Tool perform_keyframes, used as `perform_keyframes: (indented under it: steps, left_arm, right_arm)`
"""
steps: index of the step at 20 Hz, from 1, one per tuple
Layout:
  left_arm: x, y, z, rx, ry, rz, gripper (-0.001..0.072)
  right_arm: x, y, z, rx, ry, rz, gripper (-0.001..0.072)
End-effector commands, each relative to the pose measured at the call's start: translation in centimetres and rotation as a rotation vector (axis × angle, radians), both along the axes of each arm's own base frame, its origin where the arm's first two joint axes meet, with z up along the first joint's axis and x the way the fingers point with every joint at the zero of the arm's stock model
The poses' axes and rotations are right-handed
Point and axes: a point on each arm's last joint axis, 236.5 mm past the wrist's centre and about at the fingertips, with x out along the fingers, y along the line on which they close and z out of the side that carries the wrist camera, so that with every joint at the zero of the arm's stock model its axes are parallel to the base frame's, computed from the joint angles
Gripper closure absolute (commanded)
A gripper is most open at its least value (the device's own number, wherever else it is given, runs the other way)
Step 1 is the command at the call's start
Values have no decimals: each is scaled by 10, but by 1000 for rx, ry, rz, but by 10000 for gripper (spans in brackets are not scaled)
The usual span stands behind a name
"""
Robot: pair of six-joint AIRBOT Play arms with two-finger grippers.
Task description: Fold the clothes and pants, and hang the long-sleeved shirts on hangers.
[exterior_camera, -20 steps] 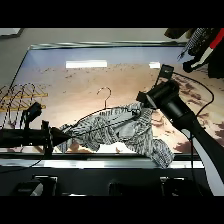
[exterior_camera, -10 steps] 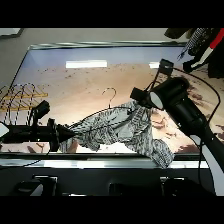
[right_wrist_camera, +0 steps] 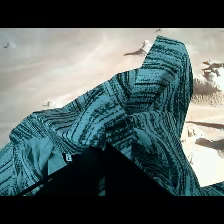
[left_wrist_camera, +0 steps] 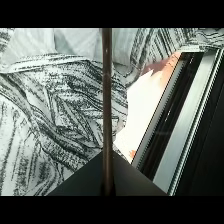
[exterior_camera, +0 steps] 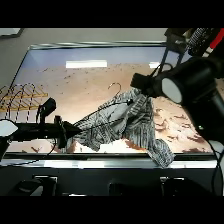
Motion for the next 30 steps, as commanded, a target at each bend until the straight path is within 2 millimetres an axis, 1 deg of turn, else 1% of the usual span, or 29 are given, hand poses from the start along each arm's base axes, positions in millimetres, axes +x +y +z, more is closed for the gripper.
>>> perform_keyframes:
  steps: [1, 2, 5, 8, 12, 14, 16, 18, 20, 23, 26, 30]
  left_arm:
    - [6, -16, 12, -72, -16, 8, 693]
    - [7, -21, 14, -83, -26, 8, 693]
    - [11, -33, 12, -84, -43, 8, 693]
    - [16, -40, 10, -87, -55, 22, 693]
    - [20, -50, 8, -120, -31, 35, 693]
    - [18, -57, 4, -127, -13, 17, 693]
    - [15, -63, -2, -119, 3, -3, 693]
    - [12, -68, -8, -112, 20, -17, 693]
    - [12, -70, -11, -110, 25, -19, 693]
    - [17, -72, -7, -131, 22, 6, 693]
    - [18, -76, 0, -166, 28, 12, 693]
    - [18, -76, 0, -168, 28, 13, 692]
  right_arm:
    - [-4, -4, 27, 8, -34, 6, 681]
    - [-9, -4, 23, 9, -9, 7, 681]
    - [-19, -1, 15, 7, 46, 30, 681]
    - [-28, -4, 9, -21, 89, 47, 681]
    - [-25, -2, 5, -49, 93, 77, 681]
    - [-22, 0, 0, -62, 101, 87, 681]
    - [-18, 8, -2, -55, 94, 109, 681]
    - [-16, 19, 1, -17, 80, 136, 681]
    - [-17, 21, 0, -11, 84, 140, 681]
    - [-20, 23, -1, -8, 95, 153, 681]
    - [-18, 23, -3, -20, 96, 159, 681]
    - [-19, 27, -4, -23, 100, 193, 681]
